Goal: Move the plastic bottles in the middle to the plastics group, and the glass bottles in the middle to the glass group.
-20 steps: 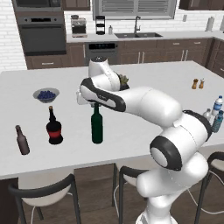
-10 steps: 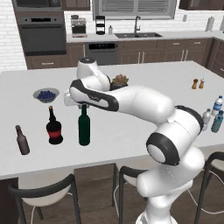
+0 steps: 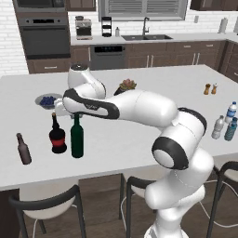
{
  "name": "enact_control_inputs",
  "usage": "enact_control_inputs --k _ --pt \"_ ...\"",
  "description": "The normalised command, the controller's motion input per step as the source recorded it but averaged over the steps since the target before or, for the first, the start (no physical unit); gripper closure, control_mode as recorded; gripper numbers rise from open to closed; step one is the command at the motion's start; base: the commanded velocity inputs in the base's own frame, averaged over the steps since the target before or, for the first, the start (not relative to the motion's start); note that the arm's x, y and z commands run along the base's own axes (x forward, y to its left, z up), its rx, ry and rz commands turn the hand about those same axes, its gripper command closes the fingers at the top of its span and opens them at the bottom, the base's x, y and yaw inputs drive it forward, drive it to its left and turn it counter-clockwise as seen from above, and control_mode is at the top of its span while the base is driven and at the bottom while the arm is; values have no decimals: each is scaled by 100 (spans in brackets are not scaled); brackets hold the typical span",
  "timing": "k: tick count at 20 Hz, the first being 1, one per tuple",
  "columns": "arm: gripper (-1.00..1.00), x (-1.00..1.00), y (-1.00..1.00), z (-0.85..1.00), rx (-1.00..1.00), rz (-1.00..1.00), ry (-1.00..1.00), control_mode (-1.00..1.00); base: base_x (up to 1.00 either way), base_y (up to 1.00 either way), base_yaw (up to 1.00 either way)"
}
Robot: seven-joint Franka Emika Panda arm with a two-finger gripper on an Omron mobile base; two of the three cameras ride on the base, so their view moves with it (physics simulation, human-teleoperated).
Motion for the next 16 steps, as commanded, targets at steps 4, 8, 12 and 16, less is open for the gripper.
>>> enact_control_inputs --k 4,8,12,16 --pt "100 0 17 -23 0 0 0 -100 0 0 0" --pt "100 0 4 -37 0 0 0 -100 0 0 0" --pt "100 0 2 -40 0 0 0 -100 0 0 0" --pt "100 0 8 -28 0 0 0 -100 0 0 0"
